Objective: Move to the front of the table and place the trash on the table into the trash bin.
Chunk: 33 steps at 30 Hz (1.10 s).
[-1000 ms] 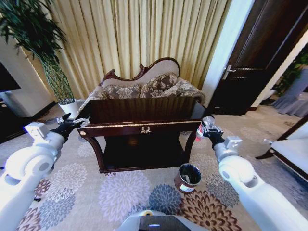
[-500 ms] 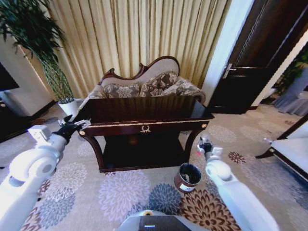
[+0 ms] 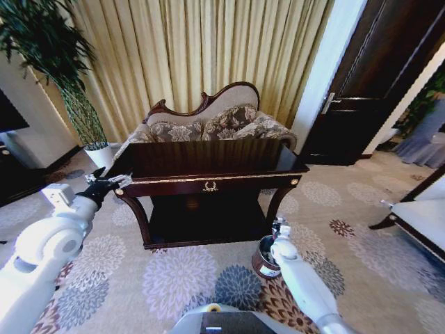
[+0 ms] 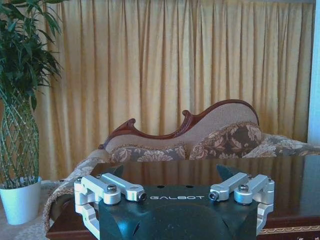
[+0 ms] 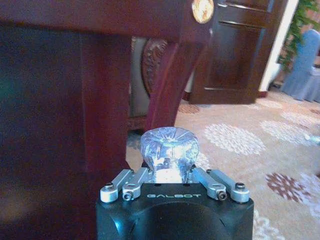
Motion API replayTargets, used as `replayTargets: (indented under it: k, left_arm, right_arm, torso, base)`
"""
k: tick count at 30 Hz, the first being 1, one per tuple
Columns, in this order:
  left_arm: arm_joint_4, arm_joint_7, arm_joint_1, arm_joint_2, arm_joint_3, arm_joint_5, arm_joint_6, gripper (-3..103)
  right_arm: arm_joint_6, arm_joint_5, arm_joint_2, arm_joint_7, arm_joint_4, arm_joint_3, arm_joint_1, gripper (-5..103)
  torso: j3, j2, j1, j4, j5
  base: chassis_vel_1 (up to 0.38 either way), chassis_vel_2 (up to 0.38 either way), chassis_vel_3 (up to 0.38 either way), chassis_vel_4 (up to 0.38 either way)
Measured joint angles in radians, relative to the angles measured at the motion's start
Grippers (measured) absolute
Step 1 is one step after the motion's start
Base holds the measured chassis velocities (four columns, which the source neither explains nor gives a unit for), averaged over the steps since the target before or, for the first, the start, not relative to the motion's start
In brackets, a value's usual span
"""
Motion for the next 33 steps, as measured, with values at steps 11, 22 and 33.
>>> replayTargets:
  k: [11,22,33]
  left_arm:
    - [0.002,0.009,0.005,-0.011,-0.007,0.001,-0.01,100]
    - [0.003,0.029,0.002,-0.018,-0.002,0.004,-0.021,100]
    - [-0.018,0.043,0.018,-0.033,-0.013,0.013,-0.035,100]
  right_arm:
    - [0.031,-0.057,0.01,0.024,-0.046,-0.006,-0.003,47]
    - [0.022,-0.061,-0.011,0.043,0.051,0.02,-0.044,85]
    - [-0.077,-0.066,-0.106,0.067,0.439,0.041,-0.177,100]
  torso:
    - [0.0,0.0,0.0,-0.0001,-0.0001]
    - [0.0,0.0,0.0,0.0,-0.0001]
    - [0.0,0.0,0.0,0.0001,-0.0002]
  base:
    - [0.0,0.0,0.0,0.0]
    - [0.0,0.0,0.0,0.0]
    - [0.0,0.0,0.0,0.0]
